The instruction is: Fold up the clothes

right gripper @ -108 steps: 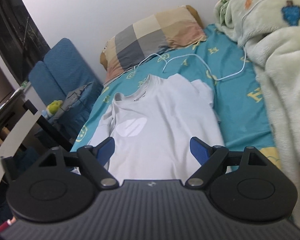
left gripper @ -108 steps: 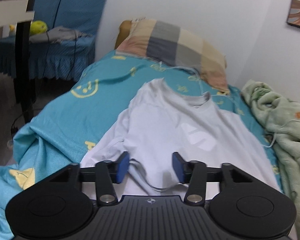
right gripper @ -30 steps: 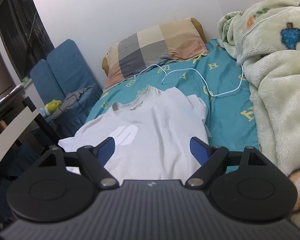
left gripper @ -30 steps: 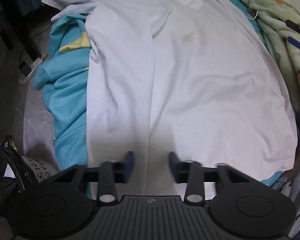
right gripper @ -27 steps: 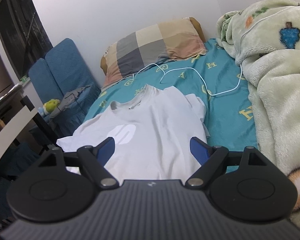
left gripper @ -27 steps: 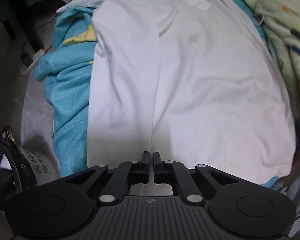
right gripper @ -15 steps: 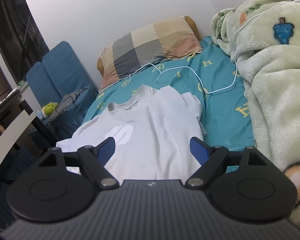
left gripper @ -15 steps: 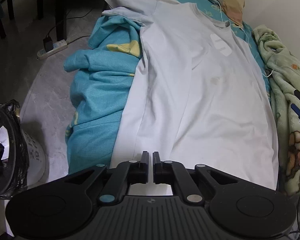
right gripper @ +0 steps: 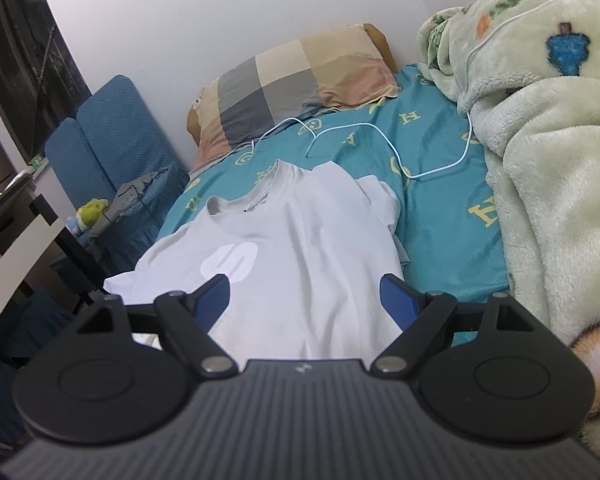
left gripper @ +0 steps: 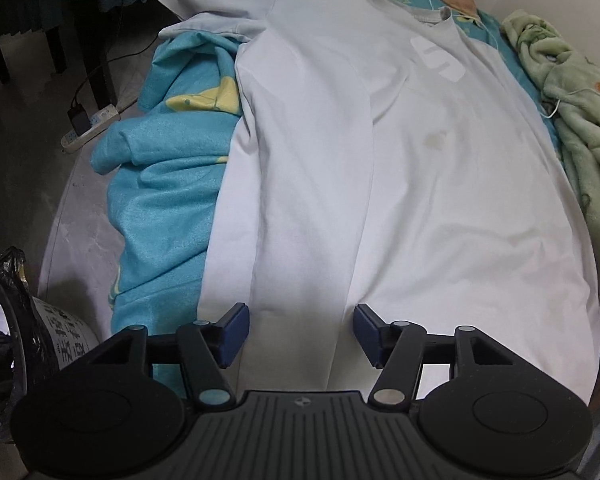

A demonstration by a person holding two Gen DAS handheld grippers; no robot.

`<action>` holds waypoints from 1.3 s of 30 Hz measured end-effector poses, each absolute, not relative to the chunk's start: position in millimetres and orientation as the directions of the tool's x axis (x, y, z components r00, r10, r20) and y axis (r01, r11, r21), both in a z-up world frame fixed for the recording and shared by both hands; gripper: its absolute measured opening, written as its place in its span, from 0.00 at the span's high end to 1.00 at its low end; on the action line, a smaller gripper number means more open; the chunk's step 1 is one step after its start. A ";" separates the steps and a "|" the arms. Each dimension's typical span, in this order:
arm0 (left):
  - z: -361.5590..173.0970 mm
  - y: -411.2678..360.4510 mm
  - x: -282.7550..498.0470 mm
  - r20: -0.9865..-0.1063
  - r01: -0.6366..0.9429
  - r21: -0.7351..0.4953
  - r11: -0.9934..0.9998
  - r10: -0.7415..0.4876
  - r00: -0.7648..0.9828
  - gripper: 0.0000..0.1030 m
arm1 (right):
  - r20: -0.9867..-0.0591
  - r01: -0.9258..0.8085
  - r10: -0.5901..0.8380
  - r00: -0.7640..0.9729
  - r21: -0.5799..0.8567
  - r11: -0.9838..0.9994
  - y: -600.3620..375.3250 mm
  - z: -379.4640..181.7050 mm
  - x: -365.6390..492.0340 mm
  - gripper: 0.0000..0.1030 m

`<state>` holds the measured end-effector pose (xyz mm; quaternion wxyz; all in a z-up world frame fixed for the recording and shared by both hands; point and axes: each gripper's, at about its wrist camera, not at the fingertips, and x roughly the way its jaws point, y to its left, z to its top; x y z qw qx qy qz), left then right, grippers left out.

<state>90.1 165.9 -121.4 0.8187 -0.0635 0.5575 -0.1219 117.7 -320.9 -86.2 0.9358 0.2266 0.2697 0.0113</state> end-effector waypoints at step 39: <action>-61.6 39.8 87.3 -0.689 0.125 -0.338 0.933 -0.336 0.643 0.50 | -0.517 0.210 0.108 0.849 0.518 0.829 -377.3 -135.4 222.7 0.19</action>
